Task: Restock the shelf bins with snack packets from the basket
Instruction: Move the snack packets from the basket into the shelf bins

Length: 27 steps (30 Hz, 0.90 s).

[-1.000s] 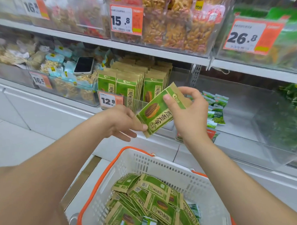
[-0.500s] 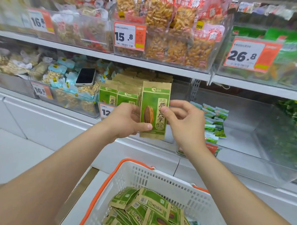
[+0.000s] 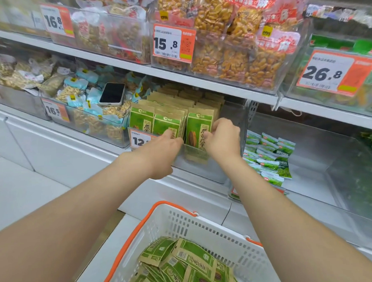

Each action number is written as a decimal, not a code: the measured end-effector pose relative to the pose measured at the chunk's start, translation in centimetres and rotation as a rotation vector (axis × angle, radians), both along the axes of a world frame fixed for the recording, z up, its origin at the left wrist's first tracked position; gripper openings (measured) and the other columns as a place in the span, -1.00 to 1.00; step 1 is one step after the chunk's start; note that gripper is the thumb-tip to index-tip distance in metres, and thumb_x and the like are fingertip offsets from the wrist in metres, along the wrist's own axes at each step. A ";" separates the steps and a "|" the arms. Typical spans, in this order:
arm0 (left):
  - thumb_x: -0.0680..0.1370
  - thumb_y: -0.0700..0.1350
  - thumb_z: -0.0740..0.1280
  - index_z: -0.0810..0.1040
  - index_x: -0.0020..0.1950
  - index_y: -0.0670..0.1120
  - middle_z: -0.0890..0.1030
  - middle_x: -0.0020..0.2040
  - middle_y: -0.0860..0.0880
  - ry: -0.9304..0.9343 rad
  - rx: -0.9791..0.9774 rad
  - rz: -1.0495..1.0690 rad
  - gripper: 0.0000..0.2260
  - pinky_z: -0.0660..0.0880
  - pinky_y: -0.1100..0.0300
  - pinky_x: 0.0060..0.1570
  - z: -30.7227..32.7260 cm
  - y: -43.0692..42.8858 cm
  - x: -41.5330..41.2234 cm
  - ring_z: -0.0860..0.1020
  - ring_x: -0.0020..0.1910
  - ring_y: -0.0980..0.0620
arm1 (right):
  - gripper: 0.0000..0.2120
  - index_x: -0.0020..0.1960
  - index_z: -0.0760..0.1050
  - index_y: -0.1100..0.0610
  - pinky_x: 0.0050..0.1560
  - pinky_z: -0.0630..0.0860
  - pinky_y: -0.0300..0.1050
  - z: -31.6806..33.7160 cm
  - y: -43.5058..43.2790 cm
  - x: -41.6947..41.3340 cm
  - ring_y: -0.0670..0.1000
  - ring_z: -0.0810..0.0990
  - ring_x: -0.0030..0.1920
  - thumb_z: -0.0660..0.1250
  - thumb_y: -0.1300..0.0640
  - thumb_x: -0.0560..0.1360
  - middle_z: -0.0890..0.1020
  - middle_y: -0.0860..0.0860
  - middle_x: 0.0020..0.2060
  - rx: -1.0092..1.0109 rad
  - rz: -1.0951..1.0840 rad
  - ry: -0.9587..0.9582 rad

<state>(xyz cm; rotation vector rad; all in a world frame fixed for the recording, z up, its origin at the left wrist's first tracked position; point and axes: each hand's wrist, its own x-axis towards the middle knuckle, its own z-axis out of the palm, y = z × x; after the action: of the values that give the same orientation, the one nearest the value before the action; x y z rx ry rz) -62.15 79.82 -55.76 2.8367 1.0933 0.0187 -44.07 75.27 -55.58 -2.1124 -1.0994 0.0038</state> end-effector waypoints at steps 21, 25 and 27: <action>0.55 -0.23 0.38 0.37 0.43 -0.08 0.35 0.26 -0.10 -0.053 0.032 0.009 -0.54 0.61 -0.12 0.05 -0.2 0.2 0.6 0.58 0.11 -0.22 | -0.52 0.17 0.53 0.18 0.06 0.67 0.12 -0.4 2.2 -0.4 0.24 0.65 0.11 0.53 -0.08 0.40 0.62 0.15 0.15 -0.260 -0.013 0.220; 0.57 -0.17 0.36 0.43 0.29 -0.09 0.43 0.18 -0.07 -0.091 0.107 0.051 -0.70 0.58 -0.10 -0.06 0.1 -0.4 0.4 0.56 0.12 -0.19 | -0.72 0.02 0.55 0.16 -0.01 0.51 -0.07 -0.2 0.8 -0.8 0.28 0.61 0.13 0.43 -0.05 0.52 0.62 0.18 0.07 -0.240 0.026 0.056; 0.59 -0.15 0.34 0.37 0.11 -0.07 0.39 0.10 -0.07 -0.164 0.163 0.100 -0.83 0.50 -0.06 -0.17 0.3 -1.1 0.5 0.55 0.02 -0.21 | -0.79 0.07 0.49 0.19 -0.04 0.44 -0.03 0.0 -0.7 -1.7 0.32 0.60 0.12 0.35 0.04 0.58 0.59 0.21 0.02 -0.172 0.035 -0.151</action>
<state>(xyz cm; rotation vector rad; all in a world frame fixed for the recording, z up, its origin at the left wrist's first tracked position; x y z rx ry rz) -61.66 78.75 -55.43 2.8528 1.2471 0.3578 -45.82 74.57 -55.54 -2.2763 -1.2643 -0.0472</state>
